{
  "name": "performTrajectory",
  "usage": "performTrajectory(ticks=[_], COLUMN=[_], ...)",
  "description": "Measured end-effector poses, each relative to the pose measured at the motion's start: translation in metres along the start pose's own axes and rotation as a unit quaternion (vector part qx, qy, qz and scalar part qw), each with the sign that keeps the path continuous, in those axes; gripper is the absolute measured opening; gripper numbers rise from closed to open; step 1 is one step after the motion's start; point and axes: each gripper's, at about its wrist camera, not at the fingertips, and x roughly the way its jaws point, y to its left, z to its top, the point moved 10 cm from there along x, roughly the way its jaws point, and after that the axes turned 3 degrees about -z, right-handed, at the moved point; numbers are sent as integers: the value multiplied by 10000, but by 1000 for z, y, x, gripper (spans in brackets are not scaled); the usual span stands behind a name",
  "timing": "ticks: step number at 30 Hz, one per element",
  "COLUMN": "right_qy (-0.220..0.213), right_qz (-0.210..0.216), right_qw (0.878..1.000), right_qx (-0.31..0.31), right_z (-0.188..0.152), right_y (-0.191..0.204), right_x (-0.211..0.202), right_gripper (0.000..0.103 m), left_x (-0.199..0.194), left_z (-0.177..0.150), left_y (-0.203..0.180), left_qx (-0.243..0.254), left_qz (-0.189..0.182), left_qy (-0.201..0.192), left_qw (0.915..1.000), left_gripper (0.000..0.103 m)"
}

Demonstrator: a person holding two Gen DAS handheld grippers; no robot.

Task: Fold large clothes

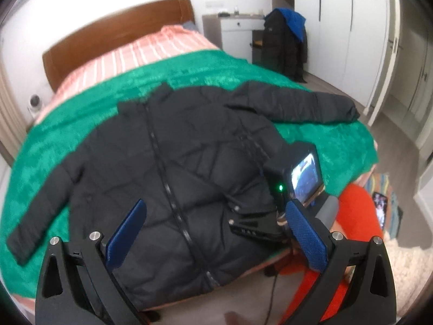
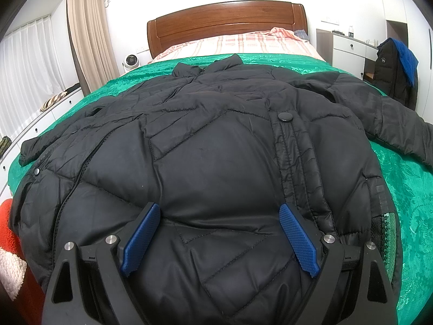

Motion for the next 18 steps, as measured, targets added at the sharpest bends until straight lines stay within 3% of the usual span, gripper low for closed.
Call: performTrajectory(ticks=[3,7,9,13,18], right_qy=[71,475,795,895,755], right_qz=[-34,-174,-472,-833,-1559], right_qw=[10000,9987,9955,9914,9849], right_qx=[5,92,227,467,17], right_z=[0,2,3,11,31], right_y=[0,-2,-8,-16,-23], right_x=[0,-4,-13,-39,-69], right_gripper=[89,89,89,89,89], left_x=[10,29,38,56,71], left_z=[-16,-47,-58,-81,-103], left_y=[13,65,89,143,185], left_qx=[-122,-625,-877,-1637,-2396], left_qz=[-42,322,464,671,872], left_qy=[60,227,366,508,623], left_qw=[9999,9973,9944,9829,9649], left_gripper=[103,103,103,103,103])
